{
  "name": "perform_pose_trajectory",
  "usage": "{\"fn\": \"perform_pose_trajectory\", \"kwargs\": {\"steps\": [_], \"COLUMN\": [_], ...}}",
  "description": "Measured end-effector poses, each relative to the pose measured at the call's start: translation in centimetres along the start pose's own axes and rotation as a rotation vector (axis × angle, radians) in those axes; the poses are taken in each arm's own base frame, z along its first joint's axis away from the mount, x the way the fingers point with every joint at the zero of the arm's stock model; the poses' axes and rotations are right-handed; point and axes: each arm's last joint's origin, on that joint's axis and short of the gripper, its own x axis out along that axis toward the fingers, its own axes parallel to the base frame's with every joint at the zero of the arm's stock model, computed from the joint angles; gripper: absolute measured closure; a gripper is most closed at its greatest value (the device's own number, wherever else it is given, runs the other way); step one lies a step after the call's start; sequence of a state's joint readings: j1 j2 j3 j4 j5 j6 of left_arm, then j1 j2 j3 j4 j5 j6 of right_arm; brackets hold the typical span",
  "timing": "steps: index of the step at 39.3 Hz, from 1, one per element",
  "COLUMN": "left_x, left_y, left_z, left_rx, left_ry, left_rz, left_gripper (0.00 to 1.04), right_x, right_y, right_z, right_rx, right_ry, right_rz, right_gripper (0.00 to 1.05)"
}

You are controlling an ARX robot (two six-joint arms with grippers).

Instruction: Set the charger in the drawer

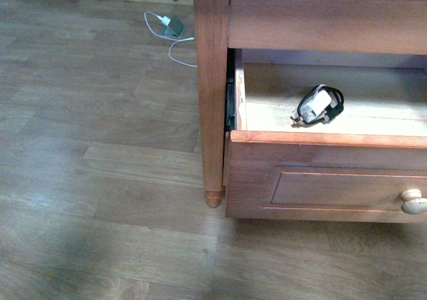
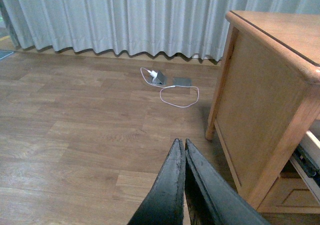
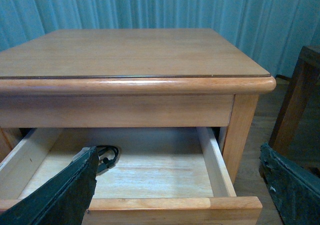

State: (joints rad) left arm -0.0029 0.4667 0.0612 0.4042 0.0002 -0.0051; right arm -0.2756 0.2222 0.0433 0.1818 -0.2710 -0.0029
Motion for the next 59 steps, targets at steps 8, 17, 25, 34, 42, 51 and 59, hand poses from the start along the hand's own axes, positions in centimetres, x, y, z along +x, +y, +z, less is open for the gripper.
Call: {"fn": "perform_pose_trajectory", "kwargs": {"steps": [8, 17, 25, 34, 42, 51, 59], "left_x": [-0.7, -1.3, -1.8, -2.4, -3.3, -3.3, -3.3], "left_y": [0.0, 0.0, 0.0, 0.0, 0.0, 0.0, 0.0], "left_z": [-0.5, -0.6, -0.6, -0.7, -1.0, -1.0, -1.0], "left_rx": [0.0, 0.001, 0.001, 0.001, 0.001, 0.0, 0.0], "left_ry": [0.001, -0.029, -0.027, -0.026, -0.02, -0.021, -0.021], "left_rz": [0.0, 0.001, 0.001, 0.001, 0.0, 0.0, 0.0], "left_gripper": [1.01, 1.01, 1.01, 1.01, 1.01, 0.86, 0.47], "right_x": [0.0, 0.0, 0.0, 0.0, 0.0, 0.0, 0.5], "right_y": [0.0, 0.0, 0.0, 0.0, 0.0, 0.0, 0.5], "right_z": [0.0, 0.0, 0.0, 0.0, 0.0, -0.1, -1.7], "right_rx": [0.0, 0.0, 0.0, 0.0, 0.0, 0.007, 0.053], "right_ry": [0.0, 0.0, 0.0, 0.0, 0.0, 0.022, 0.336], "right_rz": [0.0, 0.0, 0.0, 0.0, 0.001, 0.002, 0.057], "right_gripper": [0.09, 0.09, 0.09, 0.09, 0.09, 0.09, 0.09]}}
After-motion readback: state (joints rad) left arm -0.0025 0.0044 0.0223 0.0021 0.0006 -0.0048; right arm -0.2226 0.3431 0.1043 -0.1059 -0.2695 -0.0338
